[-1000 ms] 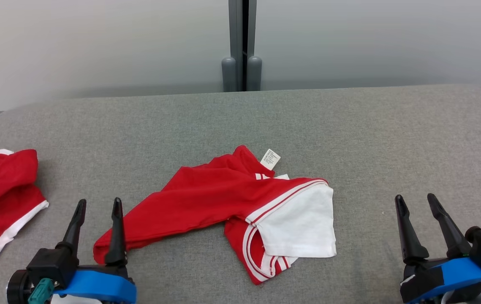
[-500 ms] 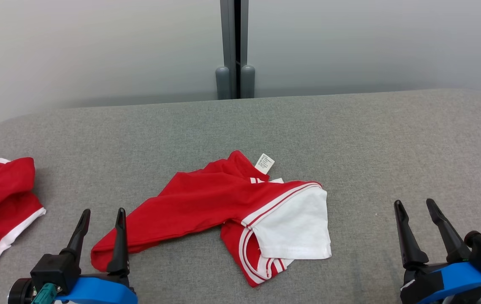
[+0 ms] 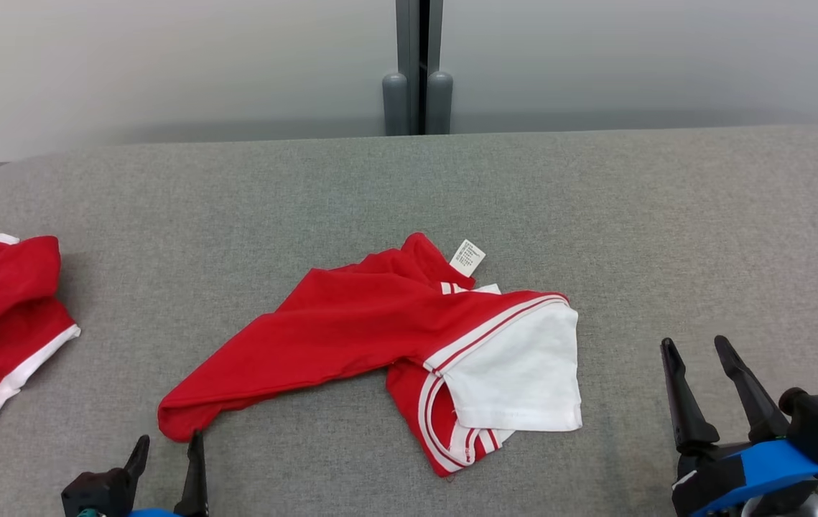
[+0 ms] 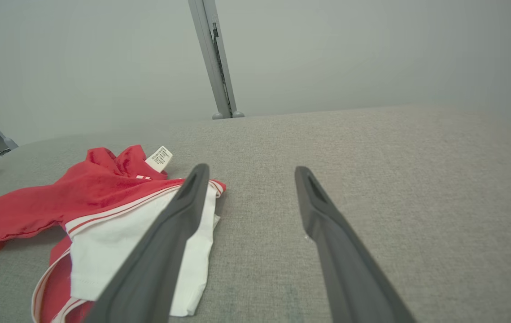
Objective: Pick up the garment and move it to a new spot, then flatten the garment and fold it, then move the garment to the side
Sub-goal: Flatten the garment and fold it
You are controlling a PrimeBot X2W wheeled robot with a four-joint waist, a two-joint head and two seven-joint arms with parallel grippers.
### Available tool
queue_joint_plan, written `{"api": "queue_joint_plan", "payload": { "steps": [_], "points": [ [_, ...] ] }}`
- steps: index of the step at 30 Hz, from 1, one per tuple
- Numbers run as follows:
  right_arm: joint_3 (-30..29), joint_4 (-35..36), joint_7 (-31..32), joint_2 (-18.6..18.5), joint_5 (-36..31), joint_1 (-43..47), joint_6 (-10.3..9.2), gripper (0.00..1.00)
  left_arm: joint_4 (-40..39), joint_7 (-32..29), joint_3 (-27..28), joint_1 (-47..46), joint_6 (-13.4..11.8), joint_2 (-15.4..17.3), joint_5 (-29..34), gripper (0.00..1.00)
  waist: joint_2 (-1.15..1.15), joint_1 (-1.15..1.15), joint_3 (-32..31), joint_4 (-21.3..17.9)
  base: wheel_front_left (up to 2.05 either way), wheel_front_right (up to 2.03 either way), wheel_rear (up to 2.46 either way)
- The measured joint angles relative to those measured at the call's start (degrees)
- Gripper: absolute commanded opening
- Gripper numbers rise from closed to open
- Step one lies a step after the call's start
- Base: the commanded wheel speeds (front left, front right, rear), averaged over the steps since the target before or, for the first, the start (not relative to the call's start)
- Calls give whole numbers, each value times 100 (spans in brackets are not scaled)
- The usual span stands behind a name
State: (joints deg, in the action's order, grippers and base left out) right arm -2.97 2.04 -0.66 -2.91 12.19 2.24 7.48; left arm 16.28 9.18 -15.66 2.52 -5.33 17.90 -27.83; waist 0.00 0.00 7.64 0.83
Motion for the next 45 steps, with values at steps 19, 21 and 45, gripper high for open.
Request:
{"api": "queue_joint_plan", "payload": {
  "steps": [19, 21, 45],
  "points": [
    [642, -970, 15, -20, 81, -91, 0, 100, 1636, 305, -68, -941, 725, -63, -276, 0, 0, 0, 348, -46, 0, 0, 0],
    [862, -1247, 7, -22, 151, -91, 0, 100, 1670, 346, -81, -996, 738, -67, -261, 0, 1, 0, 382, -35, 0, 0, 0],
    [1177, -2094, -1015, -409, 606, -1008, 1, 0, -137, 581, 570, -847, 237, -136, 469, 0, 1, 0, 268, 56, 0, 0, 0]
  ]
}}
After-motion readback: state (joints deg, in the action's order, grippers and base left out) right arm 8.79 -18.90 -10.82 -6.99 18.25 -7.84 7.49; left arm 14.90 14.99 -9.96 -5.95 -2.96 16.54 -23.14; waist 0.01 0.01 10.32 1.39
